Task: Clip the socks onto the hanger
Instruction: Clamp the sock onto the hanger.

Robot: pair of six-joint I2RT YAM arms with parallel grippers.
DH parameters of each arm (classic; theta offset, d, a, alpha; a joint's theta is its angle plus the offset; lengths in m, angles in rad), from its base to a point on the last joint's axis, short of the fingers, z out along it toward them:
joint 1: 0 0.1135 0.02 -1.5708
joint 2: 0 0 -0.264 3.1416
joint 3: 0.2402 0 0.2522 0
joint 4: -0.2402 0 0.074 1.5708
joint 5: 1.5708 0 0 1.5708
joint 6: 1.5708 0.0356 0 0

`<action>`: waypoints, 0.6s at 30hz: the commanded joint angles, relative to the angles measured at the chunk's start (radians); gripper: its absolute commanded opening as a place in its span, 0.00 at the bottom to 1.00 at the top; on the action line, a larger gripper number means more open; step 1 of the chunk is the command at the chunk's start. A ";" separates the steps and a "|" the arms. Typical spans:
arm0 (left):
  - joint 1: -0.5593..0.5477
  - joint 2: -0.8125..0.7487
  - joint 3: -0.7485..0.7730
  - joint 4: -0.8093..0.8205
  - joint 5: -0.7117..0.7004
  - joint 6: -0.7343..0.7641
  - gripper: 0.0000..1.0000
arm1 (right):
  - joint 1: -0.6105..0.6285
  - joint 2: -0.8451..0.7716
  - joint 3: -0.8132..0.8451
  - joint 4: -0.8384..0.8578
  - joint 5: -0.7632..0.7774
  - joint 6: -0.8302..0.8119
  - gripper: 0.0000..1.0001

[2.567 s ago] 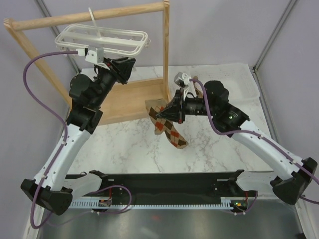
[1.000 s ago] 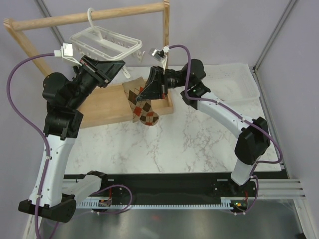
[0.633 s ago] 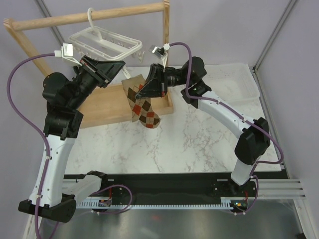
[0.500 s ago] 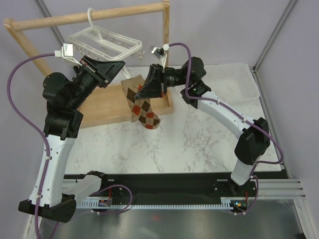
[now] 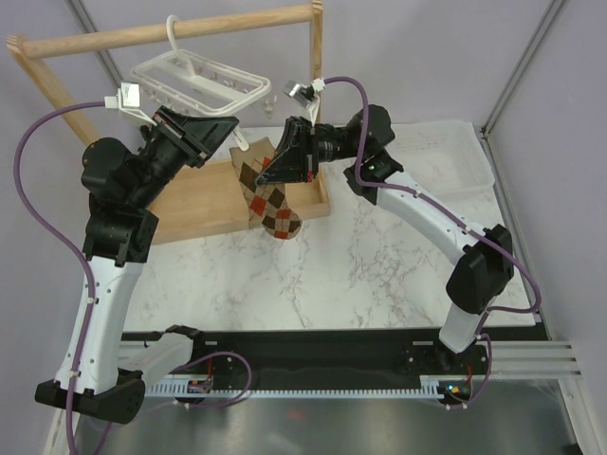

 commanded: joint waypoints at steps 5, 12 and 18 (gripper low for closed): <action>0.003 -0.019 0.012 0.007 0.060 -0.002 0.02 | 0.004 0.038 0.063 0.018 0.009 -0.006 0.00; 0.003 -0.020 0.009 0.006 0.068 -0.002 0.02 | 0.004 0.061 0.126 -0.054 0.012 -0.039 0.00; 0.005 -0.020 0.015 -0.005 0.074 0.013 0.02 | 0.004 0.055 0.147 -0.105 0.018 -0.078 0.00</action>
